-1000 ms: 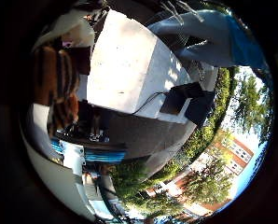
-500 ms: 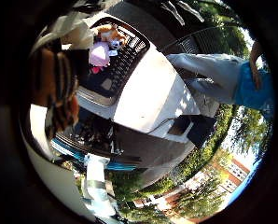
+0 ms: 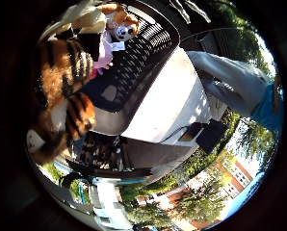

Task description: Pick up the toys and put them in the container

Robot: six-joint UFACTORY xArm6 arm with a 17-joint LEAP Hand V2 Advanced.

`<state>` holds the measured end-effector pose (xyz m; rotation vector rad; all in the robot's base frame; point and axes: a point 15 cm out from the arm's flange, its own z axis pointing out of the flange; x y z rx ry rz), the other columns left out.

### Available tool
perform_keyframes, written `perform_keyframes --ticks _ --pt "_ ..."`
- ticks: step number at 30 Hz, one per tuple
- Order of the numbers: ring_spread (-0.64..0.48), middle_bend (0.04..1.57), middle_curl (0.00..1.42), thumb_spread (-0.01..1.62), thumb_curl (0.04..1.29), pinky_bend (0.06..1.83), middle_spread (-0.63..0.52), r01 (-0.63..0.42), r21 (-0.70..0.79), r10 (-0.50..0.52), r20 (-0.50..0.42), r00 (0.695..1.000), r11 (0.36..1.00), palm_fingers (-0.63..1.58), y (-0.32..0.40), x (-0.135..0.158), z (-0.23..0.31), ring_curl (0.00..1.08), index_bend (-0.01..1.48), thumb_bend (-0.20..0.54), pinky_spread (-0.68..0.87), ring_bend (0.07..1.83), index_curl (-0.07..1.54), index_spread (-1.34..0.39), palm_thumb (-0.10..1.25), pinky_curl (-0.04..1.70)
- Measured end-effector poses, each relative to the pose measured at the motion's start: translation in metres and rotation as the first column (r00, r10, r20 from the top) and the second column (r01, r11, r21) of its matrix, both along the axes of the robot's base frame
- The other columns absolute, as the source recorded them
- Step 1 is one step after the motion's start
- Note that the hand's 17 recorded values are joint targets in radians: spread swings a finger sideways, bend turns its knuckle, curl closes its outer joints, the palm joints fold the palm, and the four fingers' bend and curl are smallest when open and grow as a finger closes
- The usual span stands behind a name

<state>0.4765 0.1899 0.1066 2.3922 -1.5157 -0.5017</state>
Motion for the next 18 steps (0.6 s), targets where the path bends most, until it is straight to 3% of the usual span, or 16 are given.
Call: perform_keyframes --ticks 5,9,15,18 --pt "0.28 0.12 0.49 1.15 0.49 0.8 0.03 -0.012 0.012 0.012 -0.002 1.0 1.0 -0.15 -0.003 0.008 -0.01 0.37 0.48 -0.027 0.44 0.58 0.1 -0.44 0.78 0.62" --pt "0.31 0.11 0.4 1.12 0.47 0.75 0.05 -0.021 0.026 0.02 0.023 1.0 0.999 -0.11 0.004 0.012 -0.002 0.33 0.34 -0.023 0.46 0.51 0.13 -0.46 0.81 0.56" --pt "0.31 0.11 0.32 1.11 0.46 0.7 0.07 -0.045 0.085 0.037 0.095 0.995 0.995 -0.08 0.02 0.016 0.053 0.32 0.28 -0.027 0.47 0.45 0.18 -0.45 0.82 0.5" --pt "0.32 0.12 0.3 1.11 0.45 0.67 0.07 -0.064 0.091 0.056 0.082 0.995 0.994 -0.07 0.016 -0.002 0.091 0.31 0.27 -0.027 0.47 0.43 0.2 -0.45 0.82 0.48"
